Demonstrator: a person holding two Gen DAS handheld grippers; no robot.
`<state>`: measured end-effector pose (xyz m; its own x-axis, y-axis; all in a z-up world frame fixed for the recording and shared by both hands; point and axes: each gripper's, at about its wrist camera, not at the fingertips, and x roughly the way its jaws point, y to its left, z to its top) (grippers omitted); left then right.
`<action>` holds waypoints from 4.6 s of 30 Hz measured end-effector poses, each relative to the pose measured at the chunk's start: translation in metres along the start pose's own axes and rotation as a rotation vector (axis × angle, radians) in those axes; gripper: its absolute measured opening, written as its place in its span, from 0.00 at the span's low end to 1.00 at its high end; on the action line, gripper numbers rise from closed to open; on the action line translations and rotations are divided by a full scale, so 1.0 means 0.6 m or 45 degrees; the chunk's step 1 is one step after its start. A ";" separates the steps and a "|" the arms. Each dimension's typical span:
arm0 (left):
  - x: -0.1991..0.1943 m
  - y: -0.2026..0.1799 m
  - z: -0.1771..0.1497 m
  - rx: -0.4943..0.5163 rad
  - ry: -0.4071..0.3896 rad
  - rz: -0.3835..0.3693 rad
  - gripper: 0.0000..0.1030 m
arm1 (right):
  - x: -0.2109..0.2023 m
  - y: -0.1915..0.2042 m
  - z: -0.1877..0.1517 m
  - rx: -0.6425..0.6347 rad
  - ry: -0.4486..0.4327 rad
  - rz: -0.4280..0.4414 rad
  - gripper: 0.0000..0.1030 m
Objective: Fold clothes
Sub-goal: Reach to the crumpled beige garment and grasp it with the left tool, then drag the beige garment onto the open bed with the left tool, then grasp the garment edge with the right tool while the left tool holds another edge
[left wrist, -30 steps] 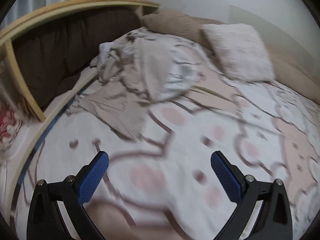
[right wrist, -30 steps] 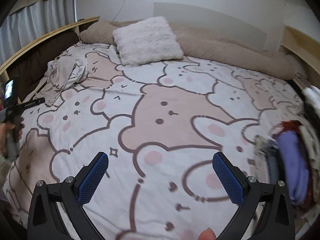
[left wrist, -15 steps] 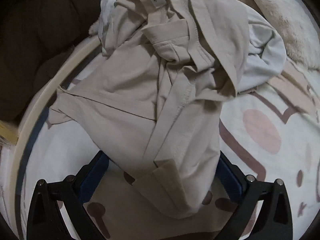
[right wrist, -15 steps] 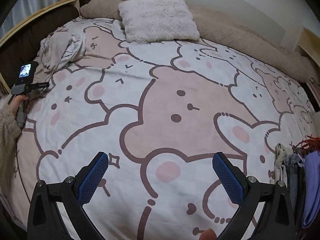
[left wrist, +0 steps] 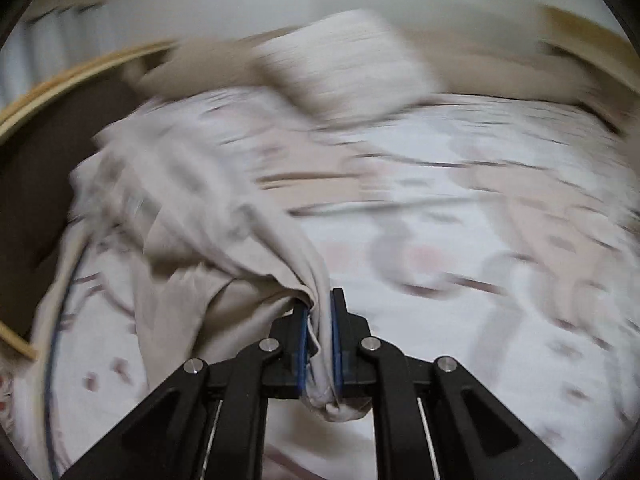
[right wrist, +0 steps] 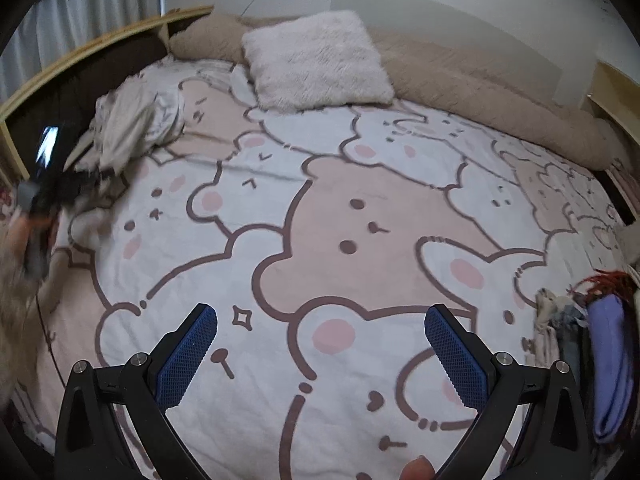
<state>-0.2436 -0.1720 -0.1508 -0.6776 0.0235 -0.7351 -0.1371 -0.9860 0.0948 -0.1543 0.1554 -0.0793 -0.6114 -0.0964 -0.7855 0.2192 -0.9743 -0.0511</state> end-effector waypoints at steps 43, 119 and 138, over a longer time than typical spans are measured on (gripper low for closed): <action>-0.155 -0.197 -0.218 0.336 0.037 -0.298 0.65 | -0.019 0.067 -0.242 -0.171 0.057 0.173 0.97; -0.503 -0.319 -0.148 0.319 -0.468 -0.188 0.67 | -0.212 0.111 0.024 -0.274 -0.406 0.700 0.13; -0.401 -0.376 -0.189 -0.272 -0.111 -0.181 0.54 | -0.360 0.066 0.052 -0.244 -0.632 0.737 0.13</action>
<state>0.0323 0.0261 -0.0715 -0.7232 0.1693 -0.6696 -0.0860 -0.9840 -0.1560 -0.0370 0.1311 0.1076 -0.6181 -0.7018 -0.3543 0.7065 -0.6935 0.1412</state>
